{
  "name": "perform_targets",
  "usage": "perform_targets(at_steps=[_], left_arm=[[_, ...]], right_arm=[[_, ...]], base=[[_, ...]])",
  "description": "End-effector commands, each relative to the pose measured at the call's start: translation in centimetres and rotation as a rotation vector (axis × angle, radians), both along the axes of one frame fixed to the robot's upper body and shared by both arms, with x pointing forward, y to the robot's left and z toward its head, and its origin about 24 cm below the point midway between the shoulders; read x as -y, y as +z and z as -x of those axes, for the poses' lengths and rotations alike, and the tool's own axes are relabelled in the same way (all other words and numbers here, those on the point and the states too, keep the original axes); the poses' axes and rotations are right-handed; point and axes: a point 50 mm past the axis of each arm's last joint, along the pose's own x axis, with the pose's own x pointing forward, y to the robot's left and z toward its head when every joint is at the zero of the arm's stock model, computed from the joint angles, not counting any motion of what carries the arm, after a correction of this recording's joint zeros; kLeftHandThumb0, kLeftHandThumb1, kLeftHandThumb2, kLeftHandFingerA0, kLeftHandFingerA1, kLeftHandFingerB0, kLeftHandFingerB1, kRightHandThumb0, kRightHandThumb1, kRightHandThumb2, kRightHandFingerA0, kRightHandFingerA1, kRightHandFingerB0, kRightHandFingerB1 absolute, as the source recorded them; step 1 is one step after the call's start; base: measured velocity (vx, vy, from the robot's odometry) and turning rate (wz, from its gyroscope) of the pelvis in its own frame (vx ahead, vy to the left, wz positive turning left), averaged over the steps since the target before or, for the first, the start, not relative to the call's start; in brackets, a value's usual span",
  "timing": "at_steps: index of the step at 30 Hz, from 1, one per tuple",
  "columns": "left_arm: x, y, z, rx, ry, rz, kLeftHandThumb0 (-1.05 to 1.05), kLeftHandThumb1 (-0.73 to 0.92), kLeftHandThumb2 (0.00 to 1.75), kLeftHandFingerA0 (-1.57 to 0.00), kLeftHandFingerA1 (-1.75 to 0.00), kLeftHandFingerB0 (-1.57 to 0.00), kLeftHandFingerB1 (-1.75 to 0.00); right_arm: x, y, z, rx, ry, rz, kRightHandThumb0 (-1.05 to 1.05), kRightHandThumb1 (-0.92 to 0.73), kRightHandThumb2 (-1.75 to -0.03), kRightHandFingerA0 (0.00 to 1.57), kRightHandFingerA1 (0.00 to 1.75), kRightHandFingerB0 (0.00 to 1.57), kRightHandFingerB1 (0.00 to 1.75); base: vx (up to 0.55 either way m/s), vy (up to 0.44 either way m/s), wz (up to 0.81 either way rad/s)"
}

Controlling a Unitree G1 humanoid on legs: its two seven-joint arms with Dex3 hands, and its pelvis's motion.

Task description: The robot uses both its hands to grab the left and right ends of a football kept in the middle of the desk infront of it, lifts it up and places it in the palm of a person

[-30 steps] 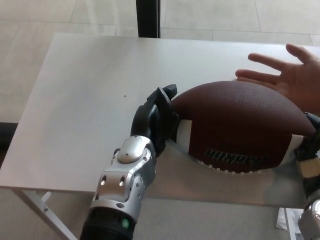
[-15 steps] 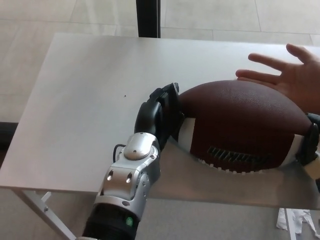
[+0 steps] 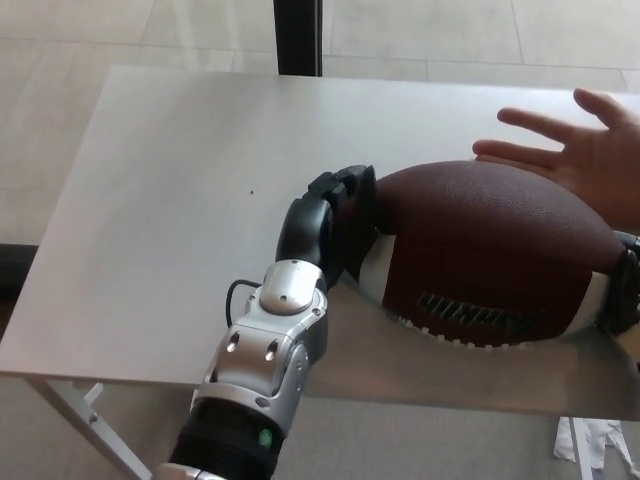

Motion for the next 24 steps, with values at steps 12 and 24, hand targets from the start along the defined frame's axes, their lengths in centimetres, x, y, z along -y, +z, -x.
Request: perform_targets(at_steps=[12, 24], left_arm=[[7.6, -4.2, 5.8, -0.176, -0.164, 0.124, -0.59, 0.89, 0.63, -0.27, -1.19, -0.2, -0.56], [8.7, -4.2, 6.7, -0.244, -0.127, 0.222, -0.5, 0.7, 0.65, -0.79, -1.53, -0.45, -0.48]], right_arm=[[-6.9, 0.7, -2.6, 0.08, 0.115, -0.303, -1.05, -0.65, -0.67, 1.57, 0.85, 0.75, 0.83], [-9.4, 0.1, -4.3, 0.031, 0.132, -0.335, -1.05, -0.48, -0.62, 1.57, 0.85, 0.9, 0.8]], base=[[0.0, 0.0, 0.0], [0.0, 0.0, 0.0]])
